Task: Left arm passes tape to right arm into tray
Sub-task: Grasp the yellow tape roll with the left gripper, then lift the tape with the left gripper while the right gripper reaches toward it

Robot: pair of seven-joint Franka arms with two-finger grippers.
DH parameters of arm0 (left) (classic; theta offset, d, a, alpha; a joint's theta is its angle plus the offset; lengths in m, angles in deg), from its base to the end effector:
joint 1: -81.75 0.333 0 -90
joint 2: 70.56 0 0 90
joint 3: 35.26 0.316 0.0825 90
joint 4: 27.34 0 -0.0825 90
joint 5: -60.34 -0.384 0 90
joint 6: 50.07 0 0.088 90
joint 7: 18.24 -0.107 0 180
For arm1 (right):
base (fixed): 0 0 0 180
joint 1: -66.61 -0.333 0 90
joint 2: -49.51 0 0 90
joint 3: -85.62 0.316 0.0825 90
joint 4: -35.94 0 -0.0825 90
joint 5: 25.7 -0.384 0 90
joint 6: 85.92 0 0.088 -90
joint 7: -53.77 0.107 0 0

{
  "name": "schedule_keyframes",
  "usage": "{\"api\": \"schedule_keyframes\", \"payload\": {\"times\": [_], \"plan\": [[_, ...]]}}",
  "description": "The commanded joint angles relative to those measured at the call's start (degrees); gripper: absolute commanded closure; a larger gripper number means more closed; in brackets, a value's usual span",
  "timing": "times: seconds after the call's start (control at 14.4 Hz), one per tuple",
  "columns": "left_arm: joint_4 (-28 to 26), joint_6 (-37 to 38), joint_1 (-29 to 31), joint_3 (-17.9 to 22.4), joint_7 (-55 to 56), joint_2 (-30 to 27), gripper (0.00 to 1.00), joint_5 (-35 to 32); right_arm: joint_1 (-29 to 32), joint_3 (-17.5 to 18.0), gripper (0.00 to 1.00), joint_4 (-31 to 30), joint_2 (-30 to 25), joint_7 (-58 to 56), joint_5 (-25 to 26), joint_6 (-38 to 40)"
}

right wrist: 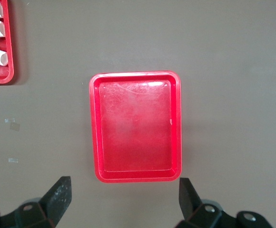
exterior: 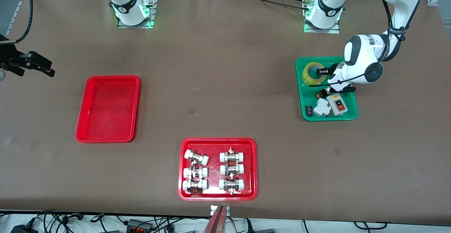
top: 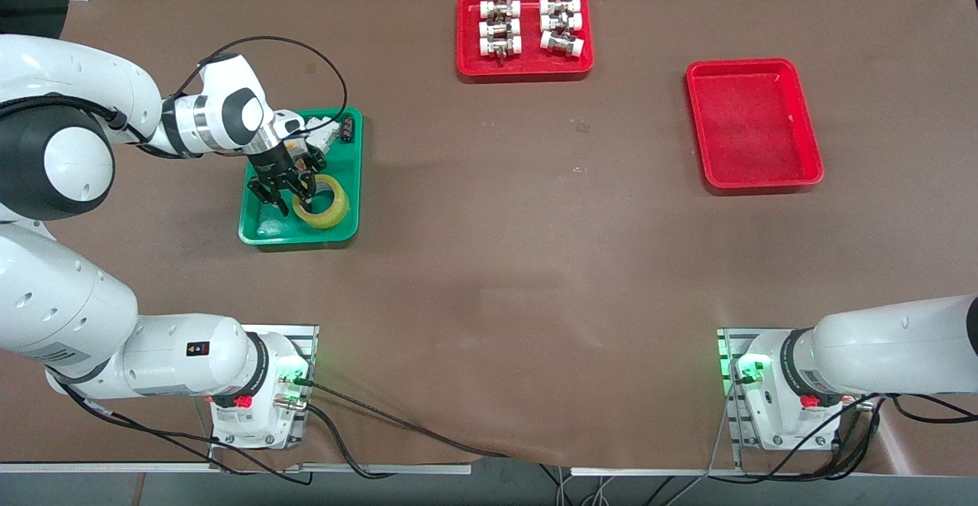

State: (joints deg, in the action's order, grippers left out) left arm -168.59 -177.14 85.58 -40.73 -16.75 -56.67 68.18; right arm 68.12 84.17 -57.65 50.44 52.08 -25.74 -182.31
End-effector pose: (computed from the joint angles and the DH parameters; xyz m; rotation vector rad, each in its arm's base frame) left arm 0.4196 -0.0190 0.1711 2.9503 0.1540 -0.7421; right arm 0.5676 -0.0292 0.5955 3.1399 -0.0349 0.0512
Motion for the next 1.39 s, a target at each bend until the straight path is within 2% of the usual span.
{"api": "schedule_keyframes", "payload": {"times": [0.0,0.28,0.42,0.7,0.77,0.97,1.18,1.32], "plan": [[0.0,1.6,0.5,-0.4,-0.9,-1.1,0.72,1.9,0.0,-0.1,0.00,0.4,0.0,-0.7,0.0,-0.1],[0.3,2.1,0.4,-0.5,-1.1,-1.3,0.88,2.3,0.1,-0.2,0.00,0.4,0.0,-0.7,0.0,-0.3],[3.1,5.7,0.4,-0.5,-1.1,-1.9,0.92,2.3,0.2,-0.1,0.00,0.4,0.0,-0.7,0.0,-0.2],[22.6,28.5,-0.4,-0.4,-1.2,-1.0,0.94,2.3,-0.2,-0.1,0.00,0.5,-0.3,-0.1,0.0,0.4],[26.6,31.8,-0.9,-0.6,-1.3,-0.8,0.95,2.3,-0.2,-0.1,0.00,0.5,-0.4,-0.3,0.0,0.8],[38.2,39.1,-4.8,-4.9,-0.2,-0.4,0.98,3.4,-0.2,-0.1,0.00,0.5,-0.3,-0.4,-1.3,3.2],[43.8,40.3,-7.5,-6.6,1.1,-0.1,0.98,18.4,-1.4,0.0,0.00,0.4,2.1,-0.8,-3.0,3.3],[47.8,39.9,-11.5,-6.7,1.3,1.0,1.00,27.2,-5.2,0.0,0.00,0.4,2.1,0.1,-3.7,4.8]]}}
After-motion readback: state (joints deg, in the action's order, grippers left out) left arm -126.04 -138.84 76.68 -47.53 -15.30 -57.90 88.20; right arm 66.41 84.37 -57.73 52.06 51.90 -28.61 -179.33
